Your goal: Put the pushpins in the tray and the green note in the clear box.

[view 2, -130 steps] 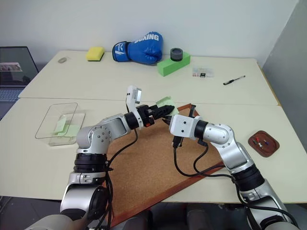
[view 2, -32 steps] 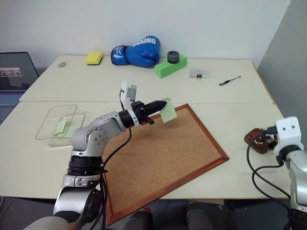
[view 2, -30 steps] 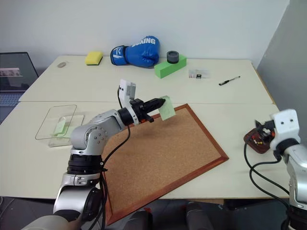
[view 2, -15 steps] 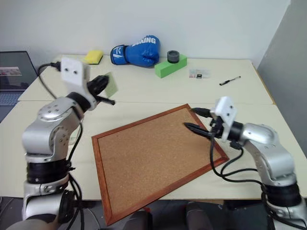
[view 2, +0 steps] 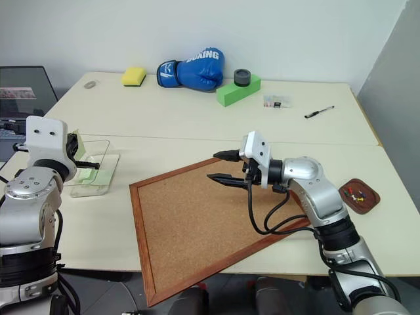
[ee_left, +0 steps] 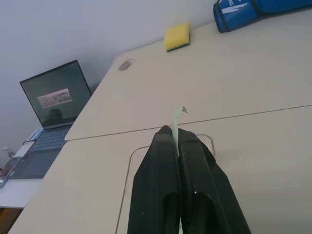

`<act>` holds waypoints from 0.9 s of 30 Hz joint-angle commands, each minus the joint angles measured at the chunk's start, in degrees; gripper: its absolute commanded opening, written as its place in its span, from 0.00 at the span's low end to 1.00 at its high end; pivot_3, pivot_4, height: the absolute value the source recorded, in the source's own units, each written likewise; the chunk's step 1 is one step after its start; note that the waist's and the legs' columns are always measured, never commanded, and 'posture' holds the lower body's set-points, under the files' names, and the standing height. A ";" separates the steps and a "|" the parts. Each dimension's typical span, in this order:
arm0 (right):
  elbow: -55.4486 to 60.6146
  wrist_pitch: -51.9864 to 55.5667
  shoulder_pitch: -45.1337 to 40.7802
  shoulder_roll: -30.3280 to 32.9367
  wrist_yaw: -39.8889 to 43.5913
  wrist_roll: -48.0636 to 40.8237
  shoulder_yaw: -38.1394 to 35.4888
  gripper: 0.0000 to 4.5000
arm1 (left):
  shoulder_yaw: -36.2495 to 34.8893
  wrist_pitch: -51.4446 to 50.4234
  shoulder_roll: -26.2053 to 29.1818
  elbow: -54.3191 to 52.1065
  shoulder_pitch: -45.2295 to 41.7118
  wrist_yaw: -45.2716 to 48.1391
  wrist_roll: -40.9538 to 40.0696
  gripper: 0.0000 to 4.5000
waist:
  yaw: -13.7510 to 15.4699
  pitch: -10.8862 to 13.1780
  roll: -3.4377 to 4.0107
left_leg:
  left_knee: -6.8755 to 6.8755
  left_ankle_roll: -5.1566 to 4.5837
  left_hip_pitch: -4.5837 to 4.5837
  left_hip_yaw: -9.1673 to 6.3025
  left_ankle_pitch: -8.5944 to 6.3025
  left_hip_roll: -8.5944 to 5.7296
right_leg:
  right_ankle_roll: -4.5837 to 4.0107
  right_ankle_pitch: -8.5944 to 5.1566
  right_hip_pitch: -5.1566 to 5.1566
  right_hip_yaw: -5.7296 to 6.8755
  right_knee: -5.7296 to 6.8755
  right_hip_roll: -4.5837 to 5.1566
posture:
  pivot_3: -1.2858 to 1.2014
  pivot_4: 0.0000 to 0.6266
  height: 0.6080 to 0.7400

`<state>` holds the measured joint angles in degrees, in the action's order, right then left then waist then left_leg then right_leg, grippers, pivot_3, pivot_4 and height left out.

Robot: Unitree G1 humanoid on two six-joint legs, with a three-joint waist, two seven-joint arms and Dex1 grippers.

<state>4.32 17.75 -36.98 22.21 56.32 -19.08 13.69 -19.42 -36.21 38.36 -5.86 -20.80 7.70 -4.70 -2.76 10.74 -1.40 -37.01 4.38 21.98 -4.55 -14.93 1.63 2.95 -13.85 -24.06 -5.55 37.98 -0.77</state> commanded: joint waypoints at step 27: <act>0.75 -0.45 -1.35 -0.13 1.83 1.66 0.05 0.61 | -2.69 1.98 -1.27 -1.01 4.19 -2.84 2.02 0.98 | -0.37 0.00 0.00 | 0.01 0.00 -0.01 0.00 0.00 0.02 | -0.02 0.02 -0.01 0.01 0.03 0.00 | 0.52 0.24 1.00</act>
<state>4.15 17.84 -37.21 21.66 57.44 -16.99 14.79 -20.64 -34.55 35.70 -4.99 -17.57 4.91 -4.05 -3.12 10.74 -1.41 -37.00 4.38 21.97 -4.55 -14.93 1.65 2.93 -13.83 -24.07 -5.54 38.01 -0.76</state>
